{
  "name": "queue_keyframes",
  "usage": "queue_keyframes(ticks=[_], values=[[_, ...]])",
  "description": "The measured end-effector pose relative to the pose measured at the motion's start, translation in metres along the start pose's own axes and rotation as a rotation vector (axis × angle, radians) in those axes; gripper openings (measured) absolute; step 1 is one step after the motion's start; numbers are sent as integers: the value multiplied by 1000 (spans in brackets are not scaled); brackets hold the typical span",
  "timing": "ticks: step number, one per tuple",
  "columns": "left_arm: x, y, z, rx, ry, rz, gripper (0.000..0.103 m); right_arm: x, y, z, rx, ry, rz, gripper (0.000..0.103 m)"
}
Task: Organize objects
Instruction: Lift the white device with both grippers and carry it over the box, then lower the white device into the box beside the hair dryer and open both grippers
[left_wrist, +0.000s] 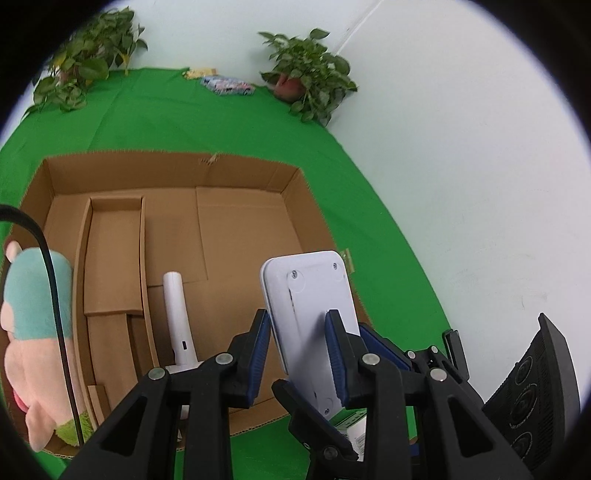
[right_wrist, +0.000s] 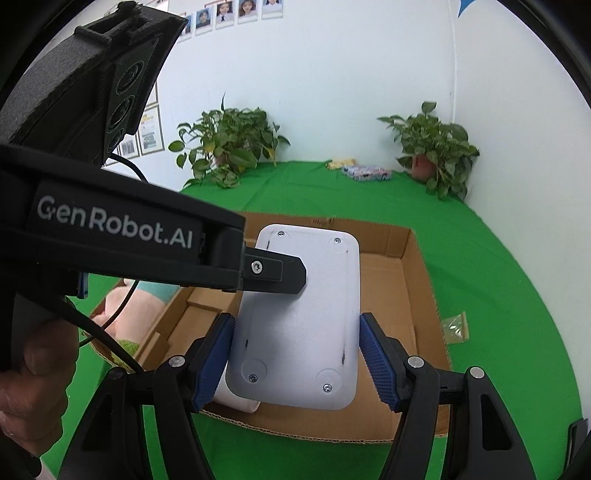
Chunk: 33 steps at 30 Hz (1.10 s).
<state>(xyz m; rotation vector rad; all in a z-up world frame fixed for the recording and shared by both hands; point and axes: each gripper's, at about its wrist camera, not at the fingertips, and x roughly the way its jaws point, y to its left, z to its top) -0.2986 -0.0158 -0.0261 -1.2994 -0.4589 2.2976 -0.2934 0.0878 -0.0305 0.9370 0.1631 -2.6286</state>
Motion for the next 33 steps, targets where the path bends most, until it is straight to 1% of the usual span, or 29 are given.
queue_keyframes(ticks=[3, 5, 10, 12, 16, 18, 22, 25, 26, 28, 30, 33], values=[[19, 12, -2, -24, 47, 10, 29, 18, -2, -6, 14, 43, 10, 65], [31, 19, -4, -39, 81, 21, 29, 23, 4, -19, 31, 76, 17, 65], [63, 35, -13, -84, 177, 38, 30, 56, -4, -39, 73, 174, 53, 65], [75, 39, -18, -97, 210, 42, 30, 73, -13, -44, 91, 215, 63, 65], [89, 45, -23, -108, 246, 66, 29, 93, -25, -55, 115, 275, 80, 65], [95, 49, -26, -122, 265, 72, 29, 96, -22, -67, 128, 310, 93, 65], [101, 55, -28, -147, 278, 63, 29, 110, -24, -71, 128, 351, 95, 65], [106, 58, -25, -146, 279, 89, 26, 119, -24, -67, 119, 380, 103, 66], [107, 59, -25, -145, 280, 88, 25, 112, -18, -66, 120, 391, 108, 67], [107, 57, -26, -131, 277, 92, 25, 116, -19, -64, 112, 419, 122, 68], [108, 55, -27, -120, 279, 107, 25, 112, -20, -66, 110, 422, 139, 68], [105, 52, -29, -110, 276, 113, 25, 102, -21, -65, 106, 396, 149, 67]])
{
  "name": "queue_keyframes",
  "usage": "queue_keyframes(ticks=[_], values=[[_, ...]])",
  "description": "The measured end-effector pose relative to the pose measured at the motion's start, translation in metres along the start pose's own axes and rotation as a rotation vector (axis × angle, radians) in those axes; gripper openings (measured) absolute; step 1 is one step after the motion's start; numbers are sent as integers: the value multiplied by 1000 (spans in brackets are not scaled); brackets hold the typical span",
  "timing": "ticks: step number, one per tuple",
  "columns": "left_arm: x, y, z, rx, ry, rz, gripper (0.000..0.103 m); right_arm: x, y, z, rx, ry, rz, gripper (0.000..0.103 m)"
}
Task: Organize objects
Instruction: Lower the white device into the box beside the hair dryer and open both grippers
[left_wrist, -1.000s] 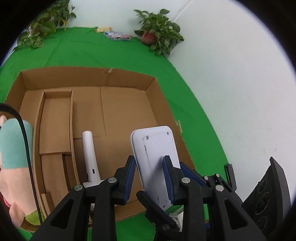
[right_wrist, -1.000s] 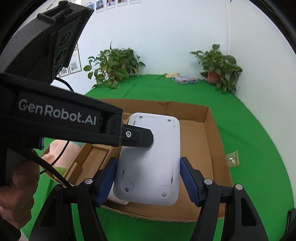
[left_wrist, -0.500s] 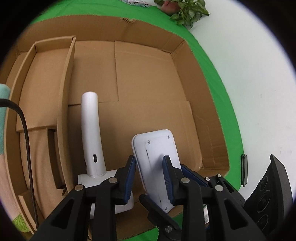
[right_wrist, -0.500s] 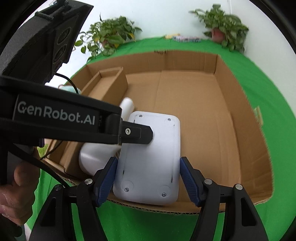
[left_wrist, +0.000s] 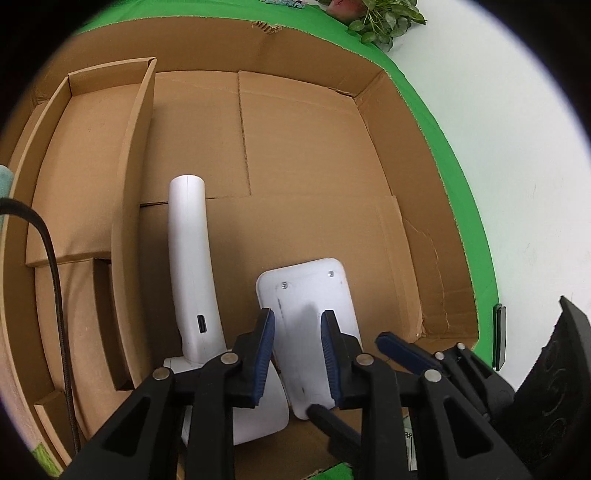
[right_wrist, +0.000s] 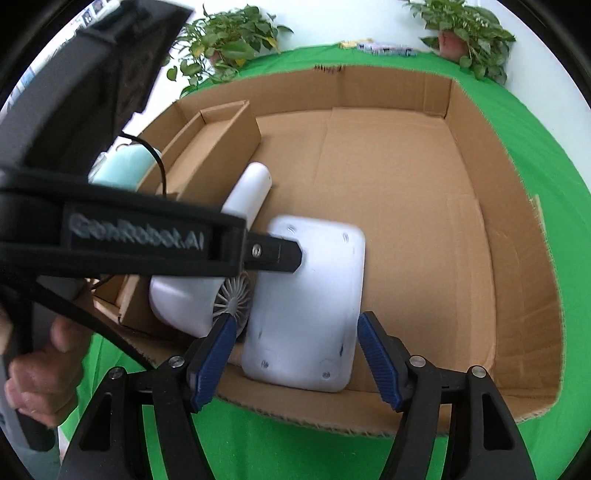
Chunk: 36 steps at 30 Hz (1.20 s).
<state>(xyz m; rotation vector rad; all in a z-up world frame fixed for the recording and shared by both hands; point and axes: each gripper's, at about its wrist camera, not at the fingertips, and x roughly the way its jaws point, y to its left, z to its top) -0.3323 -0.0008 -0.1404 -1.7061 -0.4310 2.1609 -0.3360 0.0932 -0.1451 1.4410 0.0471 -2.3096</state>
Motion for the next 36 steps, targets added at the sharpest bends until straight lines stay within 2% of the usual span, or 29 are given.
queue_keyframes(ticks=[6, 8, 10, 13, 16, 21, 27, 32, 36], values=[[-33, 4, 0, 2, -91, 5, 25, -7, -15, 5, 17, -8, 42, 65], [-44, 4, -2, 7, -118, 11, 25, -6, -22, 6, 46, 7, 60, 48], [-53, 5, -7, 10, -140, 21, 25, -2, -24, 6, 65, 36, 99, 40], [-62, 13, -16, 11, -152, 36, 25, -1, -20, 5, 53, 42, 67, 37], [-61, 18, -21, -7, -158, 42, 25, 2, -16, 6, 54, 52, 93, 31], [-66, 29, -32, -13, -171, 45, 25, -1, -6, 5, 30, 50, 97, 31], [-71, 28, -40, 5, -205, 72, 25, -3, 2, 3, -11, 14, 29, 32], [-80, 38, -49, -5, -234, 91, 25, -19, -7, 2, 6, -32, 21, 56], [-85, 45, -55, -8, -251, 129, 25, -25, -17, 11, 24, -38, 3, 56]])
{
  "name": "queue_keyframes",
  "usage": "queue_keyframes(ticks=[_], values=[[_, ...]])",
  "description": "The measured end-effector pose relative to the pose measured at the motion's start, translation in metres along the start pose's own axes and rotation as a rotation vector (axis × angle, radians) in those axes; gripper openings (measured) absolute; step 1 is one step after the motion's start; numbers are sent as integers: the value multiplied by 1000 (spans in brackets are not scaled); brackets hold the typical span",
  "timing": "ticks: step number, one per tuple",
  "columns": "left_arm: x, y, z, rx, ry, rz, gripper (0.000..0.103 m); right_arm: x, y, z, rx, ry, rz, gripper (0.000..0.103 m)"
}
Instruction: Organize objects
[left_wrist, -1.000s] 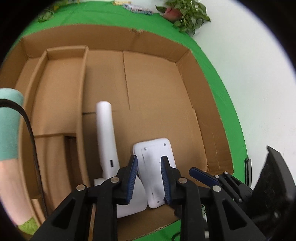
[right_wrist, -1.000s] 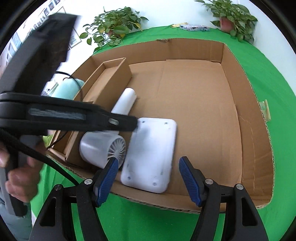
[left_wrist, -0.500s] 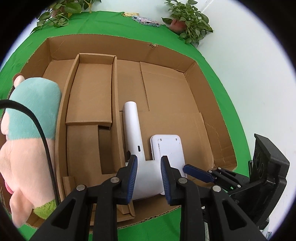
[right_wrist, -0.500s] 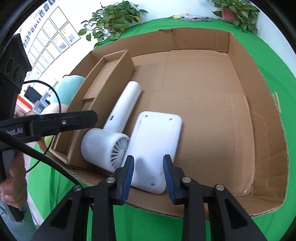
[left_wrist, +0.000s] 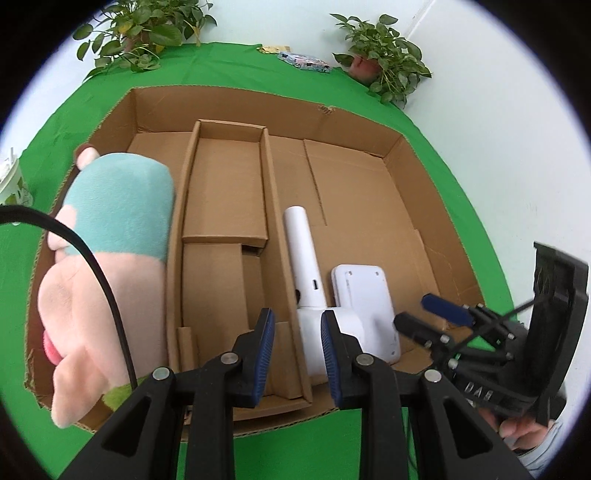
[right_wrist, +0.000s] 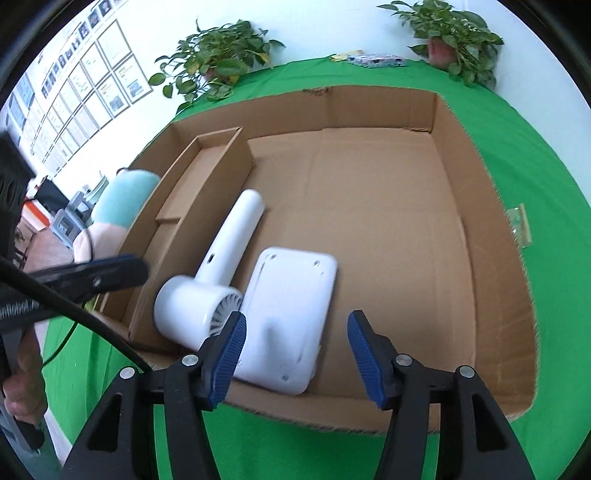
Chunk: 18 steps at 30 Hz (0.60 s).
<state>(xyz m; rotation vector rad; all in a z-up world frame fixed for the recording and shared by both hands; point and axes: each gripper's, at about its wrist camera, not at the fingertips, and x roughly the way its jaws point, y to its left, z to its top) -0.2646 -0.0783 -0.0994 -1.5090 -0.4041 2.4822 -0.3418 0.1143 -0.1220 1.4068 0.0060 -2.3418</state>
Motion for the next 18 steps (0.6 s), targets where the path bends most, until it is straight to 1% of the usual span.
queue_keyframes(ticks=[1, 2, 5, 8, 10, 11, 13, 14, 16, 18], values=[[1, 2, -2, 0, 1, 11, 25, 1, -3, 2, 2, 6, -9, 56], [1, 2, -4, 1, 2, 19, 25, 3, -5, 4, 5, 24, -10, 54], [6, 2, -11, 6, 15, 47, 25, 12, -6, 4, 15, 64, 28, 45], [6, 5, -16, -26, 6, 39, 26, 21, -1, -2, 5, 92, 48, 42], [6, 6, -16, -58, 10, 29, 27, 24, 3, -5, -3, 90, 44, 42], [6, 8, -16, -71, 13, 26, 29, 26, 7, -5, -7, 86, 42, 42], [6, 12, -18, -97, 22, 35, 37, 26, 8, -5, -9, 81, 51, 42], [7, 14, -18, -110, 28, 46, 43, 26, 9, -5, -6, 80, 57, 42], [8, 16, -22, -117, 41, 53, 45, 23, 11, -6, -6, 67, 59, 42], [6, 12, -24, -104, 20, 69, 44, 16, 14, -7, -21, 30, 21, 45]])
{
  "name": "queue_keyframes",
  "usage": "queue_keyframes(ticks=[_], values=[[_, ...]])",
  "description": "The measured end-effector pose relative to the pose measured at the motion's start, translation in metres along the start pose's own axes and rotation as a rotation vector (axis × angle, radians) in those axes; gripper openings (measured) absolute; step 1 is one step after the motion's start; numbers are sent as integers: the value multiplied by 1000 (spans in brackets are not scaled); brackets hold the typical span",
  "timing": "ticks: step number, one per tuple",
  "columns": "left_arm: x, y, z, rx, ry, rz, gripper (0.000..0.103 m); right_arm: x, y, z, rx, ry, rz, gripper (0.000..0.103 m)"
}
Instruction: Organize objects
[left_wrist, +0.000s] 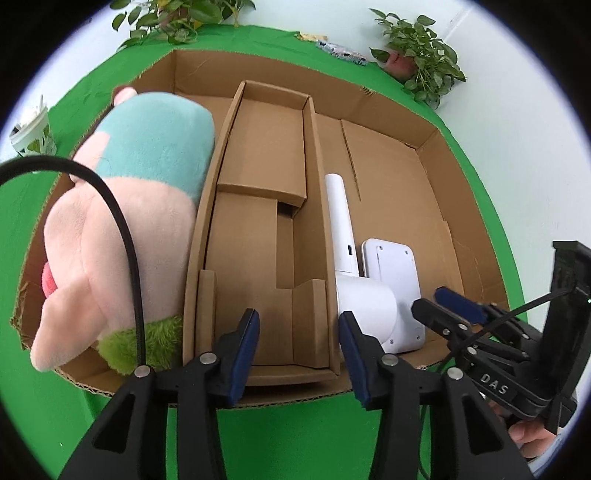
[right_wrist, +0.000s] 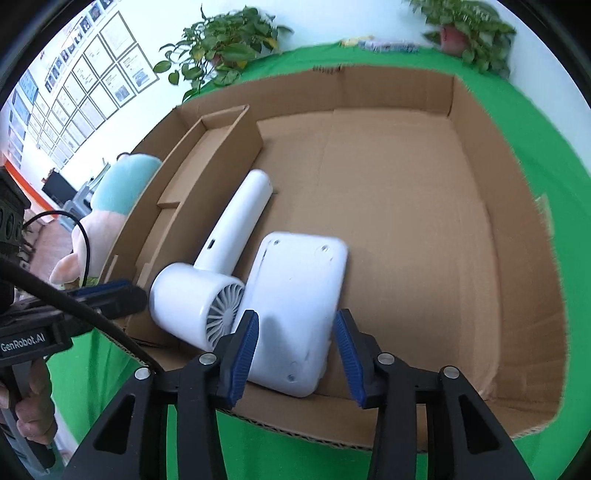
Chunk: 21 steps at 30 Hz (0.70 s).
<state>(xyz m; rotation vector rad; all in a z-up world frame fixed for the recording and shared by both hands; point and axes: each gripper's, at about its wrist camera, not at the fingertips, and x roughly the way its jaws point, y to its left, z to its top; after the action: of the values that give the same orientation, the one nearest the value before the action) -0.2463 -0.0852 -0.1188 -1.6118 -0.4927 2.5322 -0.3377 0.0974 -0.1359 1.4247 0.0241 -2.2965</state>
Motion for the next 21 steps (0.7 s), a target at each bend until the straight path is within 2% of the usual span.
queue_keyframes(ticks=[2, 4, 8, 12, 14, 16, 19, 21], values=[[-7, -4, -2, 6, -33, 9, 42, -8, 3, -1, -16, -33, -32, 68], [-21, -10, -6, 23, -109, 21, 42, -21, 6, -4, -34, -84, -66, 83], [-59, -28, -17, 94, -298, 71, 44, -55, 19, -21, -110, -213, -135, 97], [-93, -49, -39, 190, -496, 192, 77, -87, 35, -44, -167, -325, -181, 98], [-103, -58, -51, 229, -567, 246, 79, -103, 43, -54, -179, -374, -195, 99], [-108, -67, -56, 264, -578, 281, 79, -116, 45, -62, -176, -401, -213, 99], [-110, -75, -67, 283, -587, 312, 79, -134, 49, -73, -169, -433, -182, 97], [-113, -77, -73, 274, -600, 321, 78, -146, 51, -80, -172, -467, -157, 76]])
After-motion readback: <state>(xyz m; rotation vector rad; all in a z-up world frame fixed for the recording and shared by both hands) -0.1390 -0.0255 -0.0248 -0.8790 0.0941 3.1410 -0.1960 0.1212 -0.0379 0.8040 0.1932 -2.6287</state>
